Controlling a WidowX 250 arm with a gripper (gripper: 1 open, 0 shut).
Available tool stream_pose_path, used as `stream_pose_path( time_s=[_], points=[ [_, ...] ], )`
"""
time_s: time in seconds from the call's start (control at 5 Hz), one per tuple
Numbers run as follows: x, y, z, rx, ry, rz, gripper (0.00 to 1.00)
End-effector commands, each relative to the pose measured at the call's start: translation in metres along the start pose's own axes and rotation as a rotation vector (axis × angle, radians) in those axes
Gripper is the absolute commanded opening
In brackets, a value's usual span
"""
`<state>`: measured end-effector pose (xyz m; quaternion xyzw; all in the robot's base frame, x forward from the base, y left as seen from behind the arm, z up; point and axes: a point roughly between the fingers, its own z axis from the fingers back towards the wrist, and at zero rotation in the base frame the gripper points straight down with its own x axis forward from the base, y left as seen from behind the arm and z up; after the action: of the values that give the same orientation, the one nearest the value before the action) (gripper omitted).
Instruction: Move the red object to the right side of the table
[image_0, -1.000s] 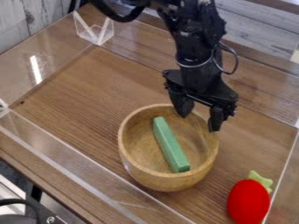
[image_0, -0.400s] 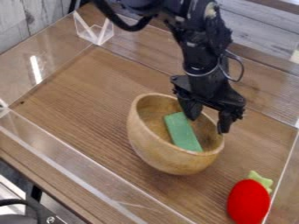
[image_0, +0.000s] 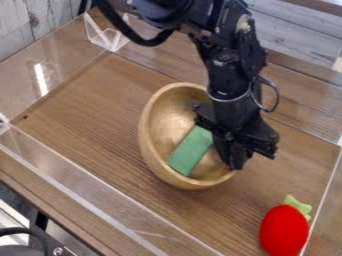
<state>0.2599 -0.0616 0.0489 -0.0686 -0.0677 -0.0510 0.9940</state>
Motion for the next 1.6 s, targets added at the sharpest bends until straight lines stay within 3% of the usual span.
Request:
stream_pose_path(
  time_s=[0.0,0.4,1.0,1.2,1.4],
  points=[
    [0.006,0.004,0.020,0.011,-0.042,0.030,0.00],
    [-0.010,-0.028,0.025,0.016,-0.023,0.037,0.00],
    [-0.022,-0.073,0.018,0.006,0.029,-0.017,0.00],
    [-0.026,-0.097,0.013,0.002,0.036,-0.046,0.00],
    [-0.028,-0.102,0.009,0.013,0.037,-0.080,0.00]
  ],
)
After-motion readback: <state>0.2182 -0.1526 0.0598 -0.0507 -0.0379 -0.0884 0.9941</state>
